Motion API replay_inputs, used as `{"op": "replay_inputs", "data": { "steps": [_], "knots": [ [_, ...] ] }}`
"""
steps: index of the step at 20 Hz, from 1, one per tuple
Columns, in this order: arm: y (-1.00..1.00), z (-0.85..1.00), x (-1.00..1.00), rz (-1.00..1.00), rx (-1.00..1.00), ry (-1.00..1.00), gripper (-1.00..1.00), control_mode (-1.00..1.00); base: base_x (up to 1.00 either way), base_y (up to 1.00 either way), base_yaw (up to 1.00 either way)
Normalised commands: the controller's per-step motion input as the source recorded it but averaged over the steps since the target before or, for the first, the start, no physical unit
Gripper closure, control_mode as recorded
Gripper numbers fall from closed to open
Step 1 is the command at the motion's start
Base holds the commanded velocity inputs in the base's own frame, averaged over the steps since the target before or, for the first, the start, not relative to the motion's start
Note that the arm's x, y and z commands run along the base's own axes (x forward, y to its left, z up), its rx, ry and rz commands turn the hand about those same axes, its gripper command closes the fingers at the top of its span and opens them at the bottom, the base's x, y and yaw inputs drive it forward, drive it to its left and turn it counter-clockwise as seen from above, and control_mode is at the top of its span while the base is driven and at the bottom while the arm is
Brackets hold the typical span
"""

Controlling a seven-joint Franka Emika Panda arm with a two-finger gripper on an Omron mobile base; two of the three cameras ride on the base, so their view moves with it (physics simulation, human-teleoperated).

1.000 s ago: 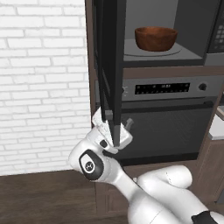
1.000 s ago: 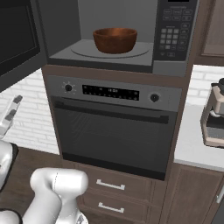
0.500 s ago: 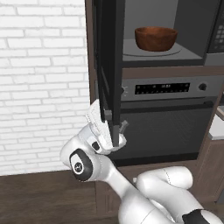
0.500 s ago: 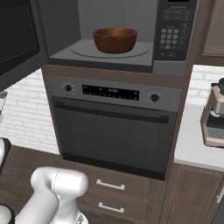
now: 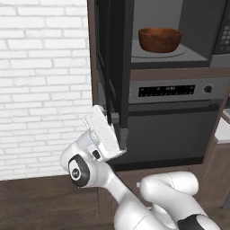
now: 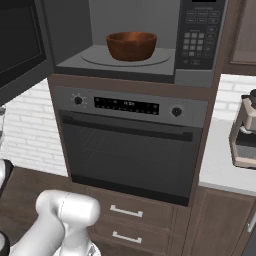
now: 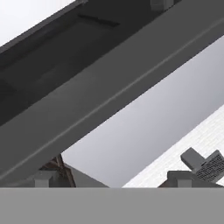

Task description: Pick the onion from the sink and place it in the bowl. Then pick the bowl and place it in the microwave. Then close the microwave door and press the start button.

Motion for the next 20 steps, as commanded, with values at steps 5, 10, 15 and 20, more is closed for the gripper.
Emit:
{"op": "replay_inputs", "data": {
  "steps": [5, 10, 15, 20],
  "knots": [
    [0.9, -0.03, 0.07, 0.25, 0.0, -0.01, -1.0, -1.0, 0.0, 0.0, 0.0],
    [0.14, 0.59, -0.27, 0.11, 0.02, -0.16, -1.0, -1.0, 0.0, 0.0, 0.0],
    [-0.63, 0.31, -0.25, 0.07, 0.24, -0.22, -1.0, -1.0, 0.0, 0.0, 0.0],
    [-0.96, 0.21, -0.24, 0.18, 0.34, -0.27, -1.0, -1.0, 0.0, 0.0, 0.0]
  ]
}}
